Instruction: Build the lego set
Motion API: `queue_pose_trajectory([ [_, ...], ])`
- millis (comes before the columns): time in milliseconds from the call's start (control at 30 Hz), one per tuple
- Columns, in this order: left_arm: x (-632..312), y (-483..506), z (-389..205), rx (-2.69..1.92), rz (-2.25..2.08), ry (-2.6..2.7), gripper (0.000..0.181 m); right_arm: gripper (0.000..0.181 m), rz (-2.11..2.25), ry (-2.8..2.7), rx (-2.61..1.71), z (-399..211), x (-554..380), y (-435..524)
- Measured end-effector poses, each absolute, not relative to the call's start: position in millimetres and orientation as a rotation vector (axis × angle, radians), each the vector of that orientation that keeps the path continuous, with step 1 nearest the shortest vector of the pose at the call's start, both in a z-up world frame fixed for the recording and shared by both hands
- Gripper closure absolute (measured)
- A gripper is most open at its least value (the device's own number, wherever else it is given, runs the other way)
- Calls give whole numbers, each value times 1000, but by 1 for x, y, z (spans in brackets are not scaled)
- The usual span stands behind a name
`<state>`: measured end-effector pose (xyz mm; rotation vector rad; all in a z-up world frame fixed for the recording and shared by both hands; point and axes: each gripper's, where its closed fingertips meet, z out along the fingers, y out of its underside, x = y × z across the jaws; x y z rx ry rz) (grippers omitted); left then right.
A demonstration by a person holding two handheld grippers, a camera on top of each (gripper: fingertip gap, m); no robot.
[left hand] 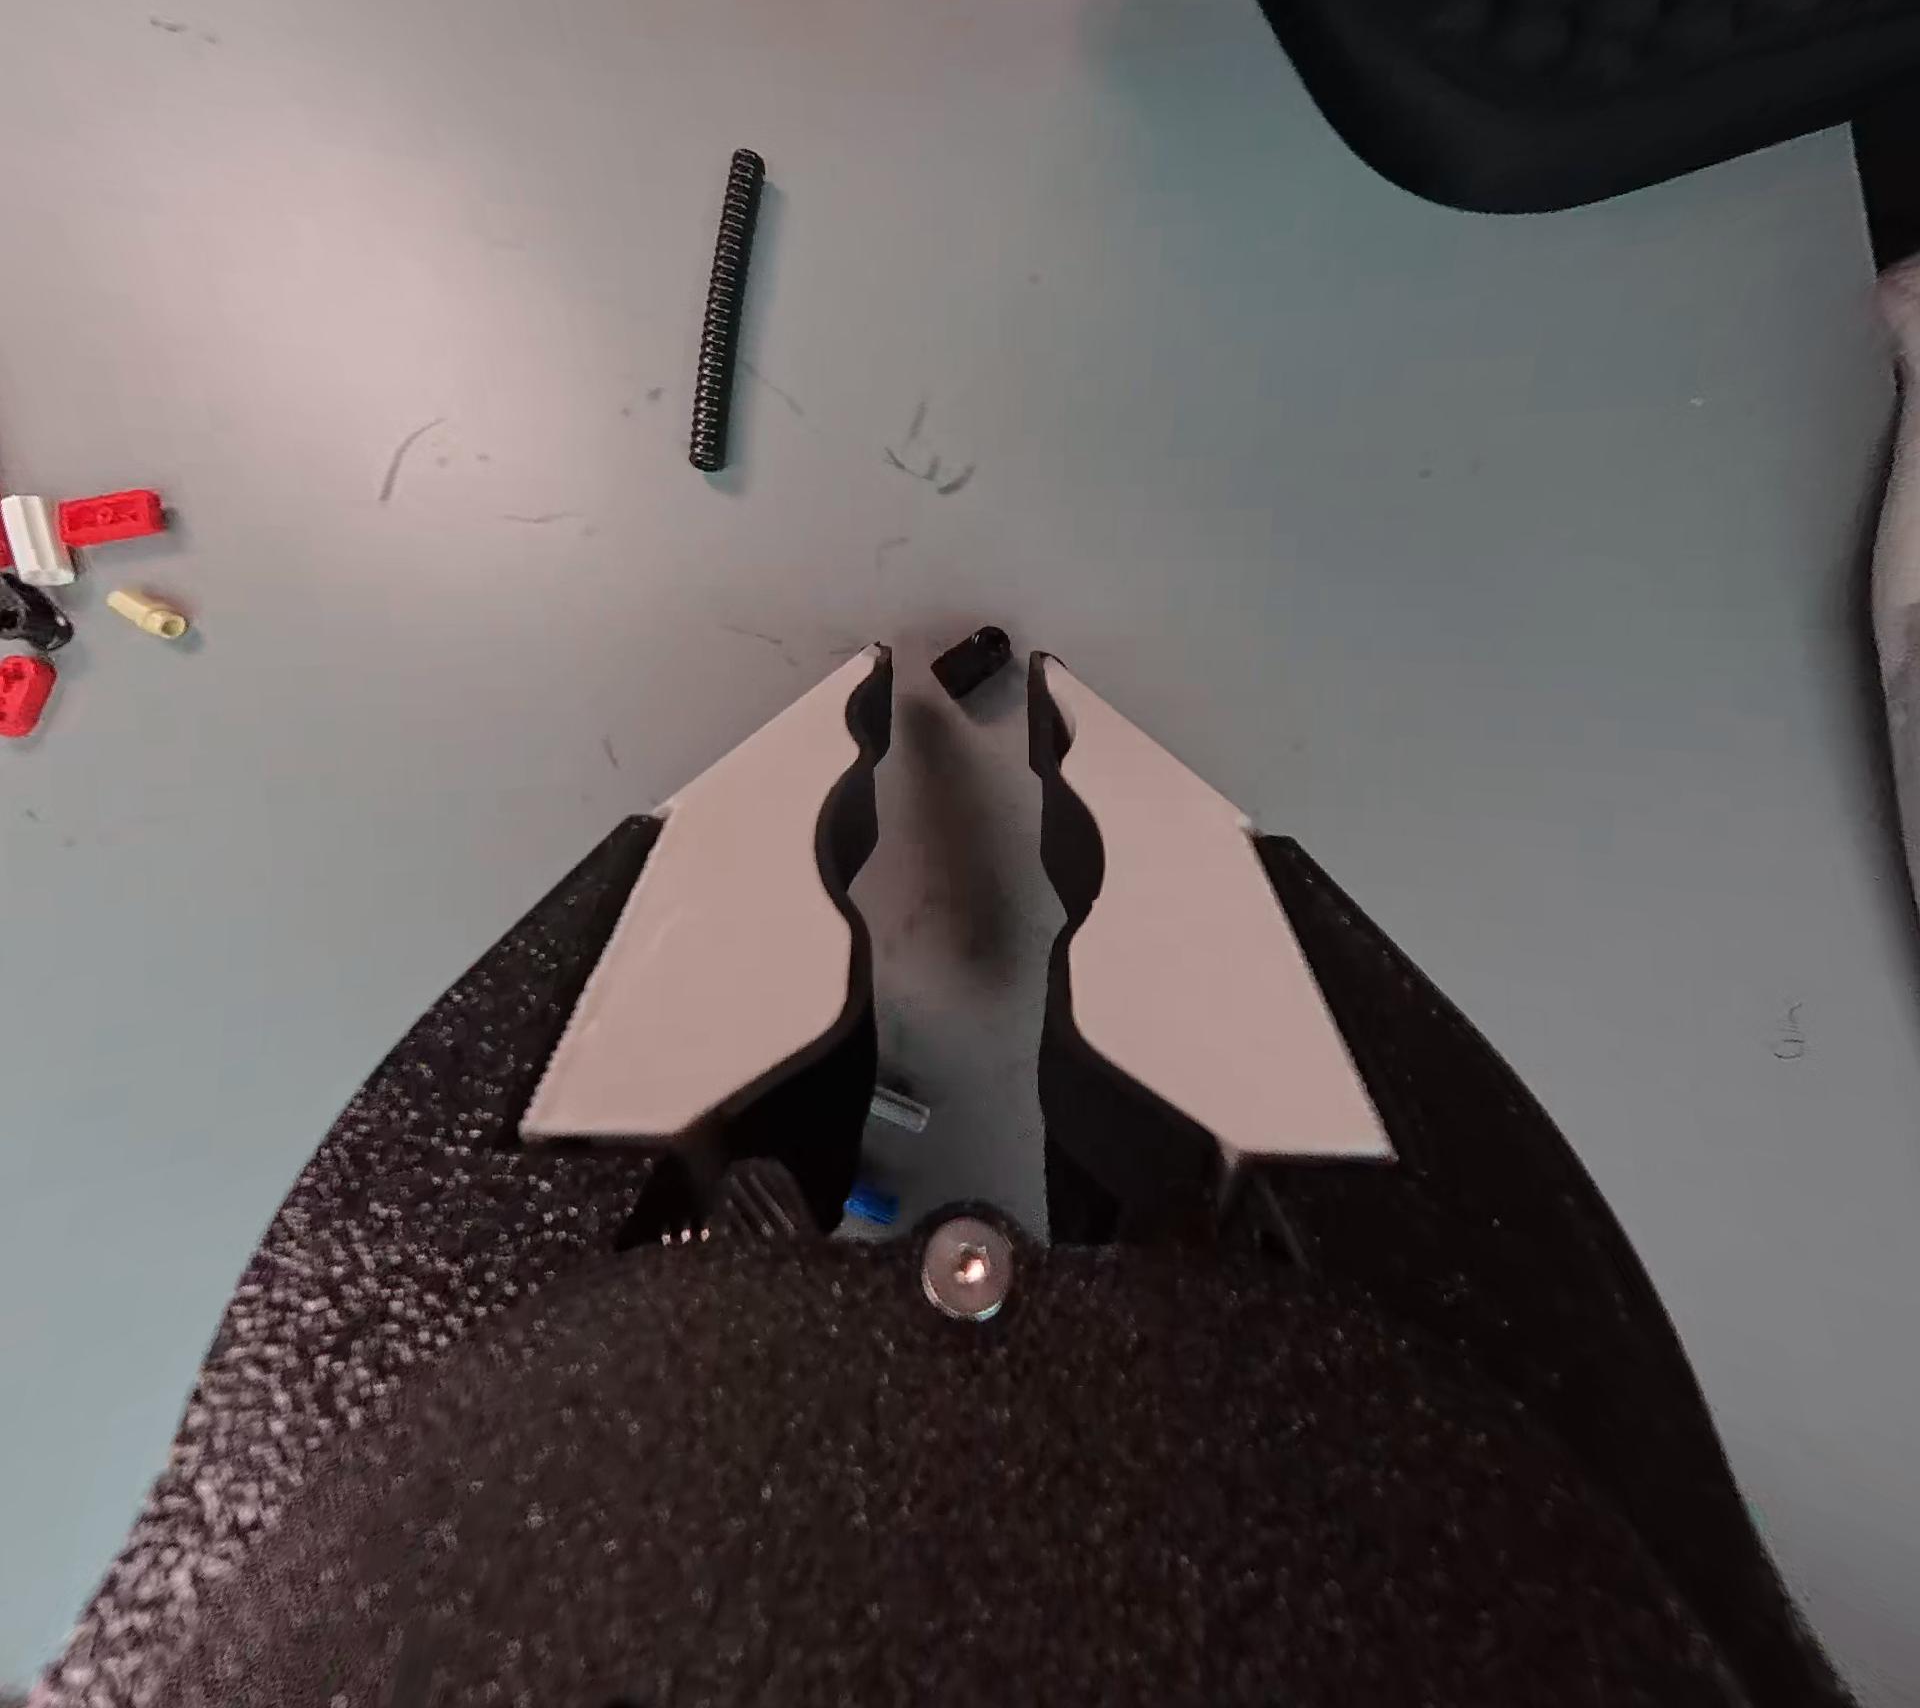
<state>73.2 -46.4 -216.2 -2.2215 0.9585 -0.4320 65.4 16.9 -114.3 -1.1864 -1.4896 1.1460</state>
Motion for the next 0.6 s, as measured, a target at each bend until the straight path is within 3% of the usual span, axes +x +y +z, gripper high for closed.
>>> queue_pose_trajectory([
  [167,76,-49,-225,-2242,-458,1032,173,174,1145,-1520,-1186,-119,65,13],
  [600,54,-76,-205,-2260,-551,821,174,174,1125,-1702,-1144,-142,64,-14],
])
